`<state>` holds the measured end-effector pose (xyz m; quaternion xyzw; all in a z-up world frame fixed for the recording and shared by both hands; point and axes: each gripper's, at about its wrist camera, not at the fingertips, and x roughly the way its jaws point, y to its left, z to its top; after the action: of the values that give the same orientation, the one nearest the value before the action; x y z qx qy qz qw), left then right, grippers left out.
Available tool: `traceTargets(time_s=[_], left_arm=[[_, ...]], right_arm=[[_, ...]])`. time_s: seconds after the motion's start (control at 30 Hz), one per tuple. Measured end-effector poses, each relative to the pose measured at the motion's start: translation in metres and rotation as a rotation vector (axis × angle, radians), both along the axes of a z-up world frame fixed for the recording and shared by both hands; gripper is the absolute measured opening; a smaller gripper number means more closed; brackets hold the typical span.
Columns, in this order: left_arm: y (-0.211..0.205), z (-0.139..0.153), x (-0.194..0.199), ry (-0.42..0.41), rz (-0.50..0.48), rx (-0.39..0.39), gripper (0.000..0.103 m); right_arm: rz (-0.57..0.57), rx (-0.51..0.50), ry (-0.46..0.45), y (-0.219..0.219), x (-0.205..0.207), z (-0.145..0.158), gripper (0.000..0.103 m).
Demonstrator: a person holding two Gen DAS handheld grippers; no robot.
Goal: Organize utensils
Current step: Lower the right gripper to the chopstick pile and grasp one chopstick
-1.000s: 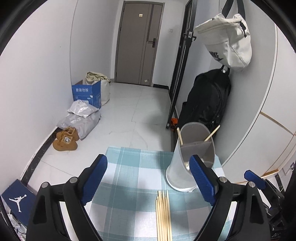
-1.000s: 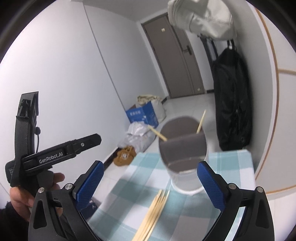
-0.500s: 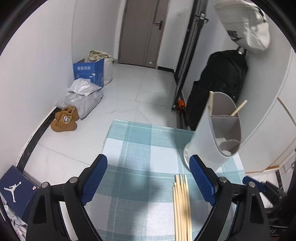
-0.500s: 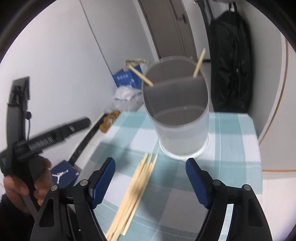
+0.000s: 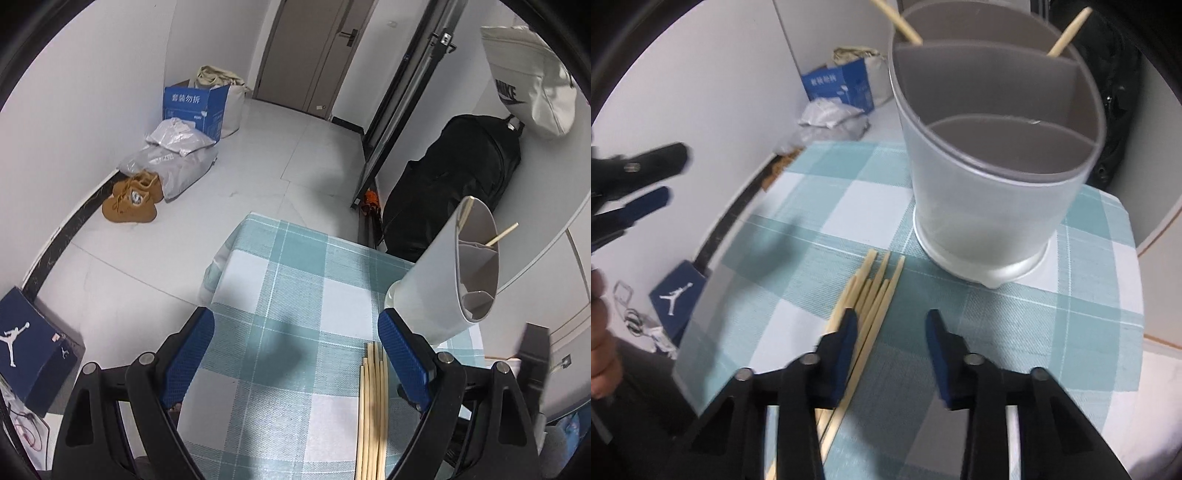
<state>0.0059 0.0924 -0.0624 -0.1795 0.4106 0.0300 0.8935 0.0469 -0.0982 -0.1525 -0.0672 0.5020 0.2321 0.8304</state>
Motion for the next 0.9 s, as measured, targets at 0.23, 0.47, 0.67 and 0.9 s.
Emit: traceTargets(time_s=[0.23,0.47,0.67,0.9], left_arm=[[0.015,-0.004,-0.003,0.013,0.019,-0.028,0.087],[0.024,-0.009,-0.001,0.040,0.031,-0.060,0.087],[0.023,-0.009,0.001,0.050,0.031,-0.072,0.087],[0.032,-0.008,-0.002,0.057,0.054,-0.088,0.087]], right_arm=[[-0.087,-0.042,0.079,0.009,0.020,-0.018,0.011],[-0.040,-0.117,0.026,0.021,0.010,-0.014,0.011],[-0.007,-0.190,0.024,0.024,0.005,-0.011,0.010],[-0.022,-0.232,0.036,0.039,0.022,-0.016,0.010]])
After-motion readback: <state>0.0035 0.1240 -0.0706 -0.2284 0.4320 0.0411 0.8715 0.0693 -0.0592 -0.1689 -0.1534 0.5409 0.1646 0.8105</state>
